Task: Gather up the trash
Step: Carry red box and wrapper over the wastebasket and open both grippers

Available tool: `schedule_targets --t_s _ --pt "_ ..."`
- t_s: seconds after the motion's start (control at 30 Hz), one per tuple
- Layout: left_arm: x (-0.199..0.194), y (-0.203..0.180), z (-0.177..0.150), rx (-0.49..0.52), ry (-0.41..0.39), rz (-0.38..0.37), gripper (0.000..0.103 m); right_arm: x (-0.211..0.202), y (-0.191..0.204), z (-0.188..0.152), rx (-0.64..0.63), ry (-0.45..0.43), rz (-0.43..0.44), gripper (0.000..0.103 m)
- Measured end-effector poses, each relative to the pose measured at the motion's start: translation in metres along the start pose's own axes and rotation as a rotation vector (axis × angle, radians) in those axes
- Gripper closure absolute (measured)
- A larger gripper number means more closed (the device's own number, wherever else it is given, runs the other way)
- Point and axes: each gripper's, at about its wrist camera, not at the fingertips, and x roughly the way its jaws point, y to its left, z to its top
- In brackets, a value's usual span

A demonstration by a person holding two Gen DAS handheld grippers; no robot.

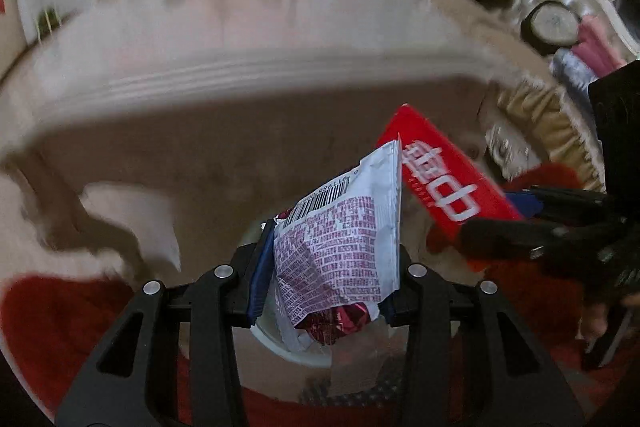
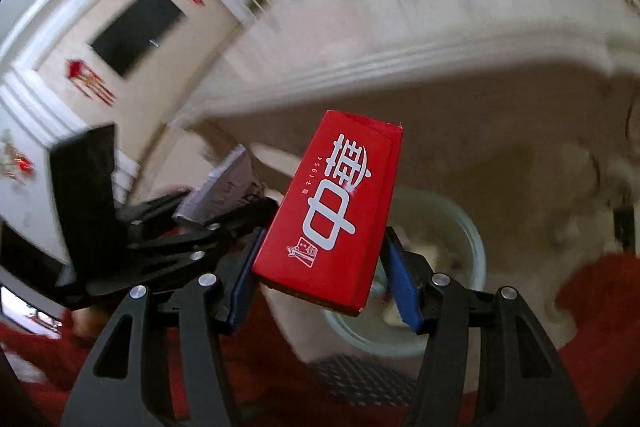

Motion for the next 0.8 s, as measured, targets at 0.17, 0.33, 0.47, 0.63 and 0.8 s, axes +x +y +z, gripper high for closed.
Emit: schedule_targets --t_s 0.17,0.33,0.47,0.63,0.8 --pt "0.072 0.011 -0.023 -0.037 0.149 0.054 0.061 0.059 -0.033 -0.01 0.084 0.131 -0.048 0.048" --pt "0.103 0.021 -0.034 -0.069 0.225 0.062 0.061 0.086 -0.04 -0.011 0.033 0.176 -0.162 0.048" --pt "0.106 0.017 -0.039 -0.061 0.234 0.059 0.056 0.105 -0.042 -0.01 0.008 0.205 -0.188 0.048" --pt "0.111 0.018 -0.04 -0.063 0.262 0.105 0.034 0.104 -0.042 -0.032 -0.012 0.225 -0.25 0.027" --pt "0.114 0.02 -0.039 -0.067 0.273 0.109 0.034 0.096 -0.05 -0.035 0.015 0.222 -0.278 0.027"
